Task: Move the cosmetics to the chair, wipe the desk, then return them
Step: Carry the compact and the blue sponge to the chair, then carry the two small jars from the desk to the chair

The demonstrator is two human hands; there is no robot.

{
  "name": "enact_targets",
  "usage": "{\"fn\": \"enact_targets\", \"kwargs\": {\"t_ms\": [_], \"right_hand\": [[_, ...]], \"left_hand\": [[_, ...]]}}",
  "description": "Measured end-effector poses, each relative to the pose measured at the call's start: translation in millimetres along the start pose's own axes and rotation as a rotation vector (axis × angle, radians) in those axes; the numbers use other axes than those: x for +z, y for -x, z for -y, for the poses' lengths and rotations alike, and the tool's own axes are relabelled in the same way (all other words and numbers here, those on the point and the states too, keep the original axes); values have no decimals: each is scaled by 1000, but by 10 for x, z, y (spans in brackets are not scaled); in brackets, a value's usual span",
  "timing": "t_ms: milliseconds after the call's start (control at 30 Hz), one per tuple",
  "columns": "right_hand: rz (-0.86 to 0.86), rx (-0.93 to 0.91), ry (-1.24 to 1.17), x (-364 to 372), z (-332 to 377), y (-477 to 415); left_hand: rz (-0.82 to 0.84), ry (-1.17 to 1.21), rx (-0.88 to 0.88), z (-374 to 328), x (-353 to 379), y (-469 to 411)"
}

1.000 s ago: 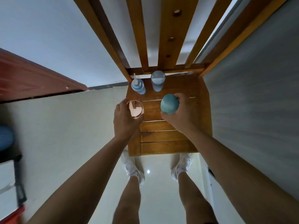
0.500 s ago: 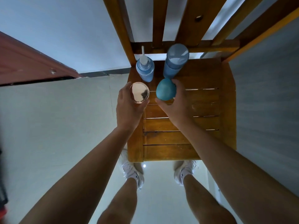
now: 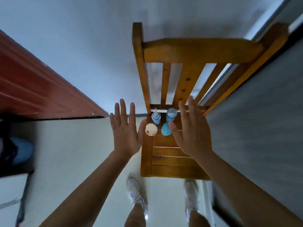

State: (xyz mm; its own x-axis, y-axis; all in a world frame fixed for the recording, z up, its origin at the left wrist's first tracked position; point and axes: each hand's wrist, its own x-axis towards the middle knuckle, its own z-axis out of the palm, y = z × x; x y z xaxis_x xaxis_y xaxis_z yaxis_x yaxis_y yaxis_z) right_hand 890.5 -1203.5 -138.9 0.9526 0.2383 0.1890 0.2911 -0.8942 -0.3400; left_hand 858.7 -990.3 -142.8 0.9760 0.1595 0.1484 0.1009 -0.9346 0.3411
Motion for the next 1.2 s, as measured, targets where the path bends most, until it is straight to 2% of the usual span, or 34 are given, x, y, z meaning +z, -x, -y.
{"fn": "enact_targets", "kwargs": {"t_ms": [133, 333, 533, 633, 800, 900, 1033, 1200], "right_hand": [[-143, -292, -98, -987, 545, -557], [-237, -629, -202, -1966, 1574, -812], [-284, -966, -461, -2389, 3127, -255], [-286, -1118, -546, -2423, 4010, 298], [-167, -1331, -631, -2264, 5554, 1621], [-61, -1443, -676, -2123, 6344, 2509], [58, -1518, -684, -1891, 7048, 3346], [135, -1572, -659, -1564, 7630, 3728]], "left_hand": [[-199, -93, 22, -404, -1328, -61], [-467, -276, -290, -502, -2841, 790], [-636, -472, -523, -40, -4070, 2244], [-730, -541, -638, 257, -4623, 3140], [-851, -619, -870, 738, -5169, 4835], [-854, -669, -919, 1028, -5375, 5797], [-861, -685, -1035, 1377, -5595, 6661], [-815, -637, -1191, 1904, -5727, 7130]]}}
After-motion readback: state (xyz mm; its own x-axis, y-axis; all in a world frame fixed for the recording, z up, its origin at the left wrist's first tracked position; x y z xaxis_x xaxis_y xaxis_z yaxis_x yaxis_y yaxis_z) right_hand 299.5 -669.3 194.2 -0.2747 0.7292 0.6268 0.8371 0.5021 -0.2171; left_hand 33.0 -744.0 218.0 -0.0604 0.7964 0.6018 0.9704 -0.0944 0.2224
